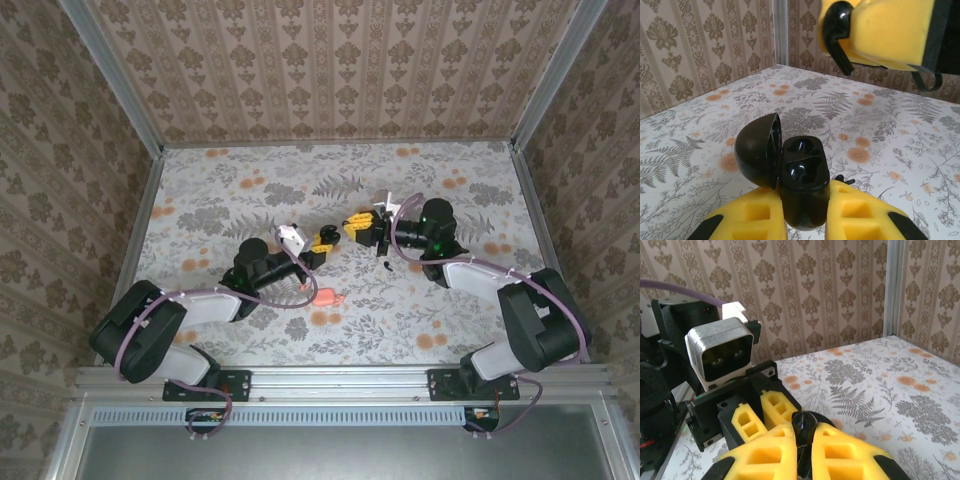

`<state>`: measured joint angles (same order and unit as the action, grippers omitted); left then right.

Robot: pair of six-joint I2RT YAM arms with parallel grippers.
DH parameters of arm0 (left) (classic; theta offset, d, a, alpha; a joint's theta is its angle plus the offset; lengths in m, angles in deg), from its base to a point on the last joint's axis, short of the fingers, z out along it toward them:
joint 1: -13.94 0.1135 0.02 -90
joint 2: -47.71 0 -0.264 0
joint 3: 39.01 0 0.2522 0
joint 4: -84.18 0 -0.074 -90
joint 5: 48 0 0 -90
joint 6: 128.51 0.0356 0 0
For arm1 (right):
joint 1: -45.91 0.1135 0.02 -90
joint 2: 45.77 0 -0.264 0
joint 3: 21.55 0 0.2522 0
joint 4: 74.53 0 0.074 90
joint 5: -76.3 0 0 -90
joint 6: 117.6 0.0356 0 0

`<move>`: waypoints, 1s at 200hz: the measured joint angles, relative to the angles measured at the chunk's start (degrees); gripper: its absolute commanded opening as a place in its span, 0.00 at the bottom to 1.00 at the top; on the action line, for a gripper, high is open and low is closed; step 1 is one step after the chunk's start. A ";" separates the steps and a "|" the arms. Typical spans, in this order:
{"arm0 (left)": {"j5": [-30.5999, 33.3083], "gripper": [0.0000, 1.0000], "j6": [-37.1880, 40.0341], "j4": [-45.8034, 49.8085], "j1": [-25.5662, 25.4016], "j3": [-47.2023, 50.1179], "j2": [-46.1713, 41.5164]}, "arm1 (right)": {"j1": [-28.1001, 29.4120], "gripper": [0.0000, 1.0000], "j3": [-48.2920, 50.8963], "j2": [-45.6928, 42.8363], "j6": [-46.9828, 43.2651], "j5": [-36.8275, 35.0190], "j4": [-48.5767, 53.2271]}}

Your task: Insert the wireless bluetooth earbuds into the charging case

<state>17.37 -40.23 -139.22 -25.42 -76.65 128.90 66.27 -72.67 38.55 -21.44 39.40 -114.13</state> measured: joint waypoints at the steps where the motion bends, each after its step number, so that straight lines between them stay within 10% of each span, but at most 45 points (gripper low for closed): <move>1: -0.09 0.07 -0.07 -0.07 0.00 0.00 0.04 | 0.07 0.12 0.00 0.11 0.17 -0.09 -0.35; 200: -1.73 0.07 -3.13 -4.96 0.02 -0.28 -0.81 | 5.05 0.13 -1.73 8.50 6.25 -2.19 -13.09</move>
<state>15.65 -43.35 -144.18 -25.39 -76.93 128.09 71.32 -74.40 47.05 -15.19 37.21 -127.22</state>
